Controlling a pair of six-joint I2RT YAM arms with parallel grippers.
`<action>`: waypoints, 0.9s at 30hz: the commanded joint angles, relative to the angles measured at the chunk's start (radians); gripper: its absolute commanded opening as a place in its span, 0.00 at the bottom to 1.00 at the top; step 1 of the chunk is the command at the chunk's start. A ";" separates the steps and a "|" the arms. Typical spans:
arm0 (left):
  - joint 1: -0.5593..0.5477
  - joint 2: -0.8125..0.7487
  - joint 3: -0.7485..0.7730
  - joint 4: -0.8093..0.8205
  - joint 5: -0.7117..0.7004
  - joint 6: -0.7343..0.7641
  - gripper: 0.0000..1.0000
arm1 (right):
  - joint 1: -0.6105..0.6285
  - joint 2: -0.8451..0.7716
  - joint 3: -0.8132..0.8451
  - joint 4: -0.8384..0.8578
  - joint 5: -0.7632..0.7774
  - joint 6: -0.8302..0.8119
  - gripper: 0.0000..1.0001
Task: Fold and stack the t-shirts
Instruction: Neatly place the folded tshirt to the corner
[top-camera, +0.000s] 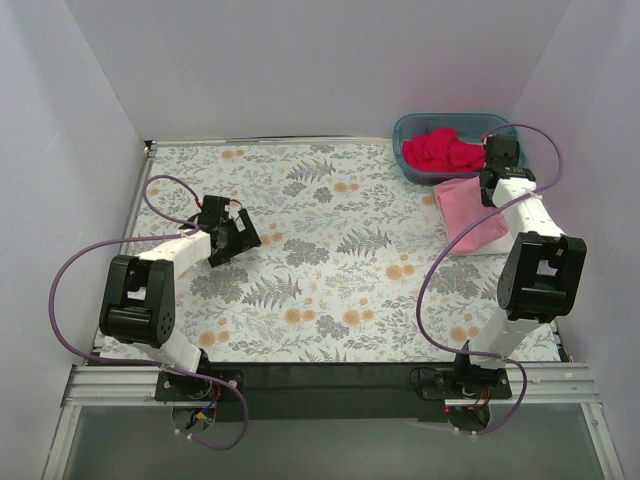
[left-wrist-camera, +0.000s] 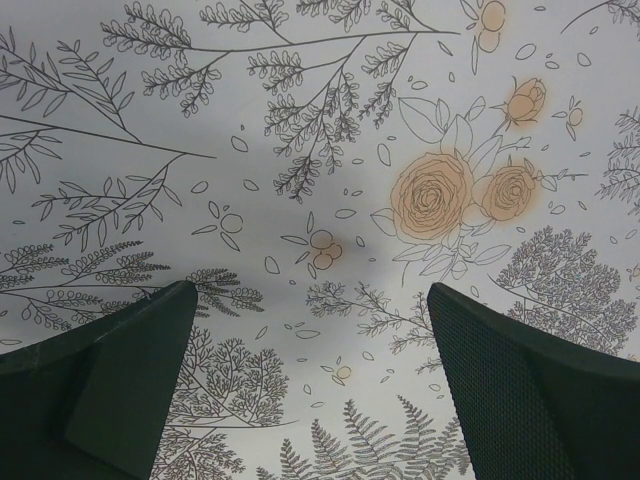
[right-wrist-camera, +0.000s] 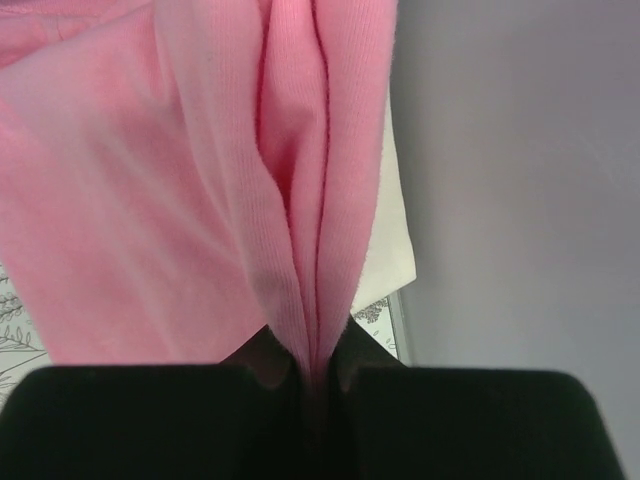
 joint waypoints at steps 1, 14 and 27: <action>0.001 0.018 -0.028 -0.014 -0.004 0.004 0.93 | -0.036 -0.026 0.029 0.051 0.000 0.017 0.01; 0.001 0.019 -0.032 -0.006 0.007 0.007 0.93 | -0.087 0.114 0.013 0.127 0.001 -0.005 0.01; 0.001 0.018 -0.034 -0.006 0.004 0.007 0.93 | -0.090 0.193 0.098 0.157 0.274 -0.032 0.47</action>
